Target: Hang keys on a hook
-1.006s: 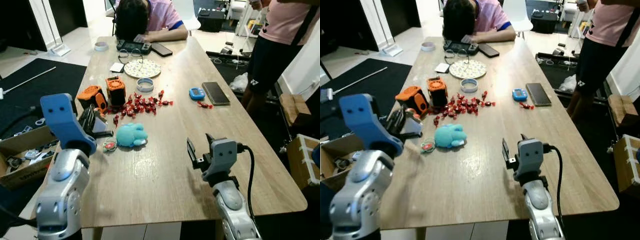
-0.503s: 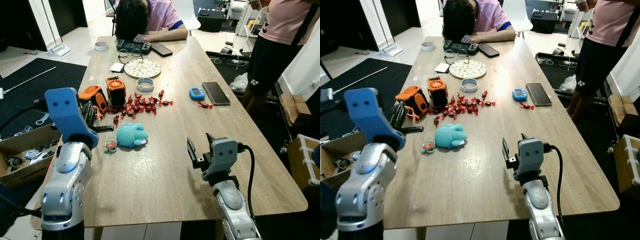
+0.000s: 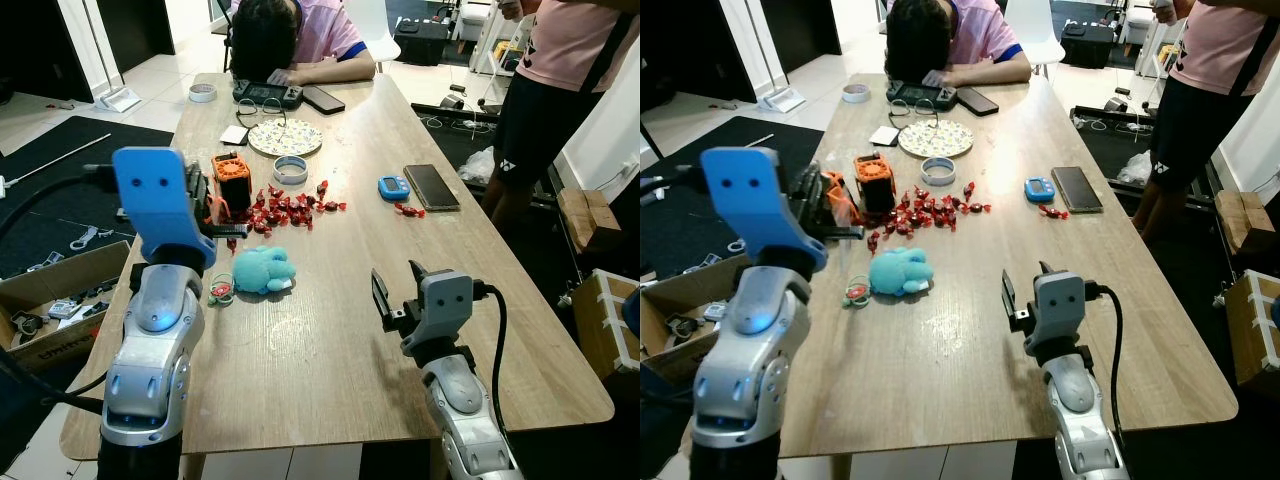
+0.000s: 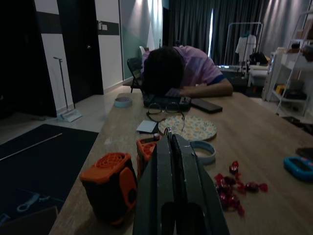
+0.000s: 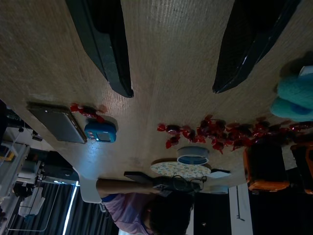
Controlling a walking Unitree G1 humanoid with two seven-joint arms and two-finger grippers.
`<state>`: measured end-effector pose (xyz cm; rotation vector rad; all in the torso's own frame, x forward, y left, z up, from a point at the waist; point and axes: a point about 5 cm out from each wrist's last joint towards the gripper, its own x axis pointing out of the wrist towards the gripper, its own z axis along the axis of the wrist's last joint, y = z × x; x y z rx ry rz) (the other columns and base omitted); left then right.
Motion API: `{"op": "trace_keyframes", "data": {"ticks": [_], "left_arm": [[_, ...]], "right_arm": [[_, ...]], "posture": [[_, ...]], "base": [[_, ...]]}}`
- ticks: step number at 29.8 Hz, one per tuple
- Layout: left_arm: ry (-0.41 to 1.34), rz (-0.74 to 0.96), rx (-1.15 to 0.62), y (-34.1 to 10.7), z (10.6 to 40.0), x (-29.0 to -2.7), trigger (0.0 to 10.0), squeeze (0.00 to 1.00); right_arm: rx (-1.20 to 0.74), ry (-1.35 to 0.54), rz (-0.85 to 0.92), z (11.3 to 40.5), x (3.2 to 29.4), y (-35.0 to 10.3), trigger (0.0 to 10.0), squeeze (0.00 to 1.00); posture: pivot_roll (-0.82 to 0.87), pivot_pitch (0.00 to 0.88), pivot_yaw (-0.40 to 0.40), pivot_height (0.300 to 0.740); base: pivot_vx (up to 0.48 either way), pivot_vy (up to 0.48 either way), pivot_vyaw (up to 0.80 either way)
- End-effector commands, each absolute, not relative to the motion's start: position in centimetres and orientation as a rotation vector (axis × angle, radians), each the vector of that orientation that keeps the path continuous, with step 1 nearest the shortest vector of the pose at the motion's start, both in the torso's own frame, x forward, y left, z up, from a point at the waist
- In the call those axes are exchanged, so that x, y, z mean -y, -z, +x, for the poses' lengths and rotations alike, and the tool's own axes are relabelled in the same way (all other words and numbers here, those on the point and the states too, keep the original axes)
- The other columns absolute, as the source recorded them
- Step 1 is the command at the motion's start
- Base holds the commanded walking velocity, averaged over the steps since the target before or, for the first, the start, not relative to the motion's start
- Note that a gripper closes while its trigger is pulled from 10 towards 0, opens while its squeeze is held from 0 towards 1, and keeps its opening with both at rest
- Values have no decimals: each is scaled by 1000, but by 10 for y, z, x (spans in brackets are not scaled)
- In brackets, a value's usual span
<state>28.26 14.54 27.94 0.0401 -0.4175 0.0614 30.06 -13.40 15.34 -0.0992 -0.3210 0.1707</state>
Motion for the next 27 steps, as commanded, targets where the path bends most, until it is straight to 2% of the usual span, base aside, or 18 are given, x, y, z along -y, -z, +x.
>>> {"op": "trace_keyframes", "data": {"ticks": [1,11,27], "left_arm": [[-74,83,402,-272,281,-149,10000,0],[-106,102,394,-266,277,-155,10000,0],[-116,115,392,-262,277,-156,10000,0]], "right_arm": [[312,-159,-89,297,137,-149,10000,0],[310,-178,-83,298,133,-149,10000,0],[304,-193,-101,299,130,-147,10000,0]], "posture": [[108,153,-10,740],[125,154,-20,740],[126,151,-20,740]], "base": [[-330,0,0],[-371,0,0],[-480,0,0]]}}
